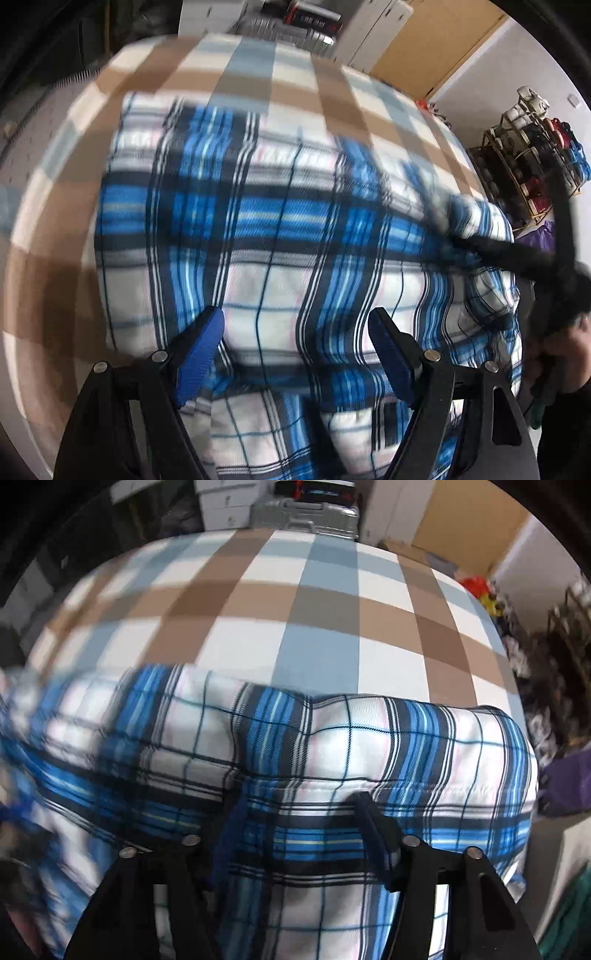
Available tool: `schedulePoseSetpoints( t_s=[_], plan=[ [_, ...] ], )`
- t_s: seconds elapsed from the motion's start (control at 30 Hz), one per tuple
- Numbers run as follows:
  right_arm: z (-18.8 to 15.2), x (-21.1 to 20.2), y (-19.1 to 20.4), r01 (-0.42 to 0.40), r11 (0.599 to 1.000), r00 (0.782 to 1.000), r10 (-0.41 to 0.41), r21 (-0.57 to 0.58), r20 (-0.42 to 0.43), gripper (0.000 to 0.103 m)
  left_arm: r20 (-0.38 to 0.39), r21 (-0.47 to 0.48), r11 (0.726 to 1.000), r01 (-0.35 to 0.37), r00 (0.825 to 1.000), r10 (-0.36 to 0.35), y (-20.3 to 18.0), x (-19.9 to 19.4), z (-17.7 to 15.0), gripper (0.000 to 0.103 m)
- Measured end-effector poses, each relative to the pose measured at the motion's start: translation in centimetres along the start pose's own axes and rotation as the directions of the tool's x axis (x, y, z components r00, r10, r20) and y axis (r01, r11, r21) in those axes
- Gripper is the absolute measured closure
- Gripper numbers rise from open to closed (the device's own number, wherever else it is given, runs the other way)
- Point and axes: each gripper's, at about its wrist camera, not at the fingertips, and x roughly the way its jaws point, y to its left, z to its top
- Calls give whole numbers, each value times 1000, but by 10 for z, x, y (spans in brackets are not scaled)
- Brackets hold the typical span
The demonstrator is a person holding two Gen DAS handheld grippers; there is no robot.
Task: Fold large clothes
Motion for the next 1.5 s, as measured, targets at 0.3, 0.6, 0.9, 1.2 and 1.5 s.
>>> schedulePoseSetpoints(
  t_s=[0.3,0.6,0.9,1.2,1.5],
  plan=[
    [19,-70,112,-270,958,945,284,-100,163,42,134,-114,908,404,912,-389,59,-79,-13,27],
    [19,-2,192,-107,980,989,122,-168,83,42,432,-267,882,388,866,-251,132,-147,-32,27],
    [36,-20,188,-173,979,980,182,-110,75,50,333,-416,863,285,932,-147,145,-129,-39,27],
    [32,20,242,-190,966,981,192,-174,-8,48,341,-468,830,305,928,-149,156,-126,-39,27],
    [-4,-27,221,-140,939,975,185,-313,119,50,293,-464,844,269,946,-140,150,-114,-36,27]
  ],
)
